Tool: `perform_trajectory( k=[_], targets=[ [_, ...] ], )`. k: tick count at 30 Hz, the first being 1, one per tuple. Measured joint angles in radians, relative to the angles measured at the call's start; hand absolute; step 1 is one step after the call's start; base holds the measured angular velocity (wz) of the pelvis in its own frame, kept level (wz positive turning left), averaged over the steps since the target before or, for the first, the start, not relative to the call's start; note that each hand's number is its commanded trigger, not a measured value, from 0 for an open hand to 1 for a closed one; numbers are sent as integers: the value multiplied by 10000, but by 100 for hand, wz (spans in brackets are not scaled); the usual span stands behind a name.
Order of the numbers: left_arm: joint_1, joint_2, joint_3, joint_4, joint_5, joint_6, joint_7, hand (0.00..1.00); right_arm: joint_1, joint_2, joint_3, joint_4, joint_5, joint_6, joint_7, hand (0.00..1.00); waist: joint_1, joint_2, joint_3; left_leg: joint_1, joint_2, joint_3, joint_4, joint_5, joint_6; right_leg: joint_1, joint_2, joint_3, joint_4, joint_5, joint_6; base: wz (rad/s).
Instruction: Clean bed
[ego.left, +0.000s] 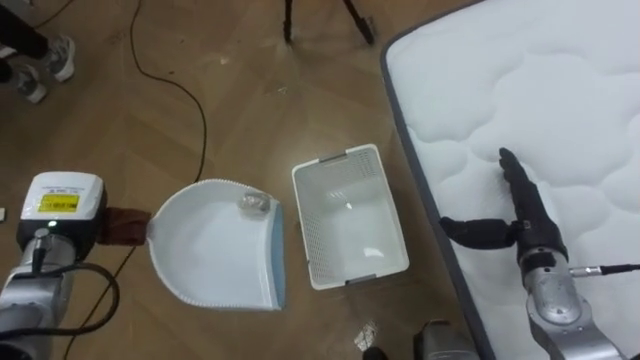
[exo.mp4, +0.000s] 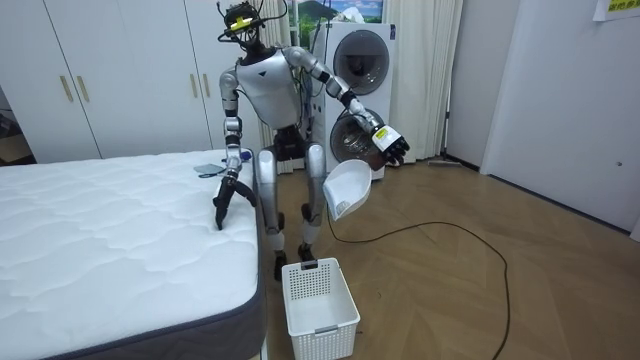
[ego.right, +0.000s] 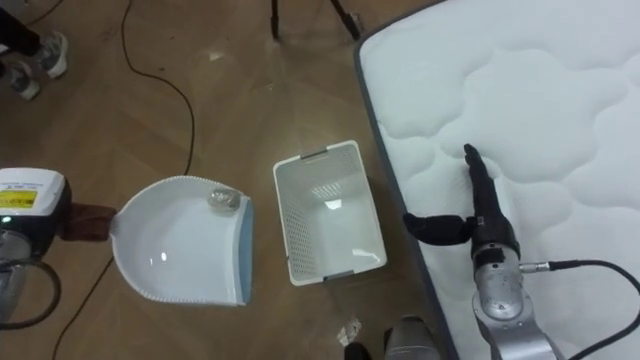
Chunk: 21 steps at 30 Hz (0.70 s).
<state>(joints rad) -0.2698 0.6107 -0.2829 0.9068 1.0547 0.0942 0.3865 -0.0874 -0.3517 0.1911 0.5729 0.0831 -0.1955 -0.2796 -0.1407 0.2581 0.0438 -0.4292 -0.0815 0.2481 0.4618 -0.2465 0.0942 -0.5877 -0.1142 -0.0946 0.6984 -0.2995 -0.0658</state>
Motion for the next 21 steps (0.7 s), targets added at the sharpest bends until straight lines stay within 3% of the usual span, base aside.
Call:
perform_trajectory(
  k=[5,13,21],
  targets=[
    [0,0,1,299,-11,173,13,100,12,3,-176,-37,-80,-29,3,0,-30,201,-4,22,0,20,-37,6,2,1,-9,-1,12,-5,-2,0],
    [-37,1,2,265,-10,244,228,100,89,46,-167,-113,-111,-129,83,0,-249,201,-7,-85,-9,35,-4,8,3,-133,-20,-4,8,-10,-11,0],
    [-711,104,1,155,74,258,387,100,101,42,-169,-229,-149,-137,161,0,-263,204,-3,-102,-21,182,14,8,4,-240,-33,116,99,-34,7,-3]
  ],
)
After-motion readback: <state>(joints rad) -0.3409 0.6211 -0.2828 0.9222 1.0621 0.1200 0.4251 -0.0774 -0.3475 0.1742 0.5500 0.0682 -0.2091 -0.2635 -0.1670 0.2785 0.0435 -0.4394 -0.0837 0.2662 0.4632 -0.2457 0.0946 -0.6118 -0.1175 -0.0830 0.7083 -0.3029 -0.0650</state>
